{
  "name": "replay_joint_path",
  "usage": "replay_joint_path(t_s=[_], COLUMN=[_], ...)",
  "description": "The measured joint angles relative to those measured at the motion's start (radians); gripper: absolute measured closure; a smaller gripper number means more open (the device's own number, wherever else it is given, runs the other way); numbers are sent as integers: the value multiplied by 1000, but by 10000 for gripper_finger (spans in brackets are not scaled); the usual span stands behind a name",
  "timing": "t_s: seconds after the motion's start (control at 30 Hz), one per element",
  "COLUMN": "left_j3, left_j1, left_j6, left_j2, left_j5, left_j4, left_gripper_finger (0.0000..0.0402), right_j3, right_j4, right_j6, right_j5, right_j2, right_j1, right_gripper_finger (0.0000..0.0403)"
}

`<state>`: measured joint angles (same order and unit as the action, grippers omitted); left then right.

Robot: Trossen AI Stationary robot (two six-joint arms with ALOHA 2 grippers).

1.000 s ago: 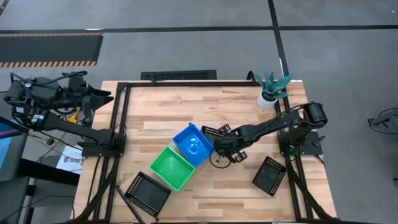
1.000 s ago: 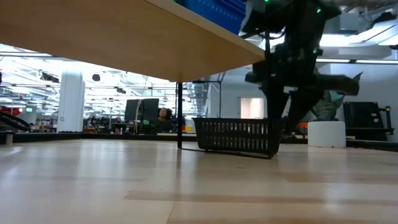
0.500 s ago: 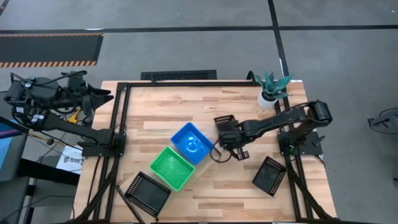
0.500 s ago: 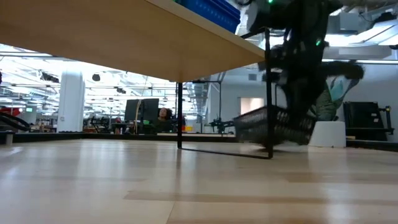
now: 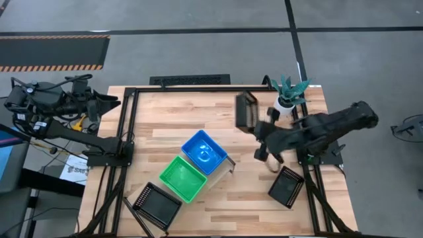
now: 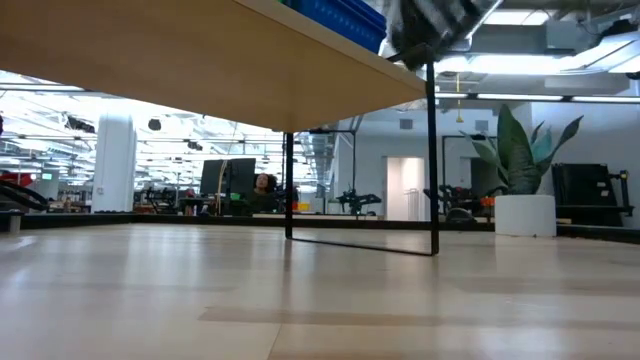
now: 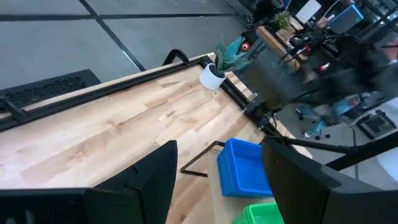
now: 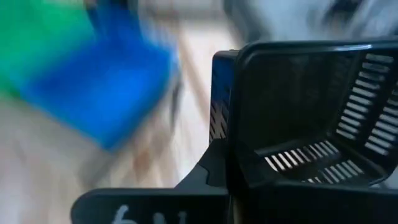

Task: Stack baskets on shelf by color
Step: Stack the top black bin on the black bin on the shelf

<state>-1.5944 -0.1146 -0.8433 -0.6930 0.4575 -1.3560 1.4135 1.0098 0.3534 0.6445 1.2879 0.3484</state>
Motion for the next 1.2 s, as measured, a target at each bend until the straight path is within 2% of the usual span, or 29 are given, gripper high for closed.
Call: replay_joint_path(t_s=[0.1, 0.23, 0.3, 0.4, 0.73, 0.83, 1.07, 1.2], left_j3=[0, 0, 0, 0, 0, 0, 0, 0], left_j1=[0, 0, 0, 0, 0, 0, 0, 0], left_j6=[-20, -41, -42, -58, -99, -104, -104, -107], left_j2=[0, 0, 0, 0, 0, 0, 0, 0], left_j5=[0, -1, -1, 1, 22, 32, 63, 63], left_j4=[0, 0, 0, 0, 0, 0, 0, 0], left_gripper_finger=[182, 182, 182, 182, 182, 182, 182, 182], right_j3=[124, 282, 375, 524, 937, 922, 921, 921], right_j4=[-218, -512, -584, -622, -627, -706, -705, -707], right_j6=[-163, -472, -601, -709, -847, -935, -1015, -1047], right_j5=[102, 112, 112, 101, -104, -141, -291, -331], right_j2=[26, 151, 236, 377, 811, 873, 981, 1010], right_j1=[76, 153, 185, 217, 256, 260, 251, 236], right_gripper_finger=[399, 399, 399, 397, 393, 392, 392, 392])
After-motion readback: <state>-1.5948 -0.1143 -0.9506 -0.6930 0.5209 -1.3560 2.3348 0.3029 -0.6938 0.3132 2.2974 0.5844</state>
